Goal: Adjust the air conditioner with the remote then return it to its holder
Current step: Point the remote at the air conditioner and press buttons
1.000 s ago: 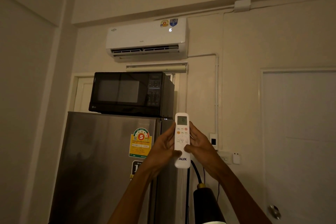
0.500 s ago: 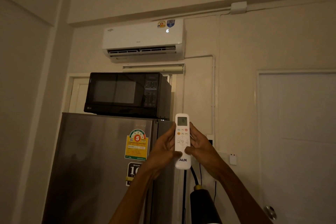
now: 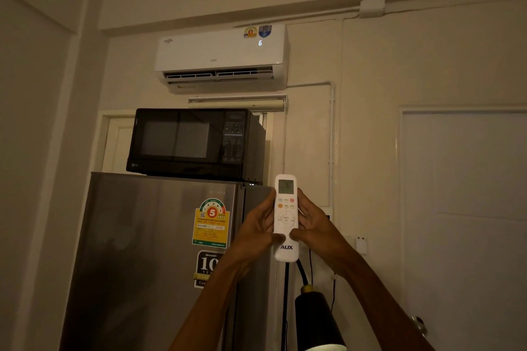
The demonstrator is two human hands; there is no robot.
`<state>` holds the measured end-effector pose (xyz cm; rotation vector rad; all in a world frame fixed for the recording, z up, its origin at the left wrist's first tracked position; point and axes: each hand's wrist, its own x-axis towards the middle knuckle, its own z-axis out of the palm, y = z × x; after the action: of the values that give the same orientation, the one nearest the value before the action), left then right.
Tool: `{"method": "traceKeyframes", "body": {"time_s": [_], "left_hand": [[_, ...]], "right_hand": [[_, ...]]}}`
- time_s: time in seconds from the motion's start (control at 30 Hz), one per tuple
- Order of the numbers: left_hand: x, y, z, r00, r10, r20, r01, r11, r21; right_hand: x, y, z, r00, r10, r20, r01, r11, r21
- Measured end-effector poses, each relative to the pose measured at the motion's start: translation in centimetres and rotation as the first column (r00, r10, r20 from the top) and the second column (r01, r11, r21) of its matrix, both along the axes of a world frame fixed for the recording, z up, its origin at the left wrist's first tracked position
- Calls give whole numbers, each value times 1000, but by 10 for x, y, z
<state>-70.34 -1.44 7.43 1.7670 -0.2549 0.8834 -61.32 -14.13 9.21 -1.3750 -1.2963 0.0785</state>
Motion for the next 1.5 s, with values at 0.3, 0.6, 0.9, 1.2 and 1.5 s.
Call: {"method": "traceKeyframes", "body": {"time_s": [0.3,0.6,0.9,1.2,1.5], "left_hand": [[7,2,-2,1000,-25,0,25,1000,-13],[22,-6,-1,1000,-10,-19,9,1000,-11],[47,-27,6,999,25,-20,-25,1000,-6],[81,-60,15,993,110,-50,-109,994,14],[117,-96,23,982,179,-57,-179,984,7]], "right_hand": [[9,-1,-1,1000,0,25,1,1000,-30],[25,-11,-1,999,0,33,2,998,-64],[59,-26,5,999,35,32,-33,998,-60],[103,-50,15,997,44,63,-39,997,-72],[151,-75,24,993,112,43,-108,990,-93]]}}
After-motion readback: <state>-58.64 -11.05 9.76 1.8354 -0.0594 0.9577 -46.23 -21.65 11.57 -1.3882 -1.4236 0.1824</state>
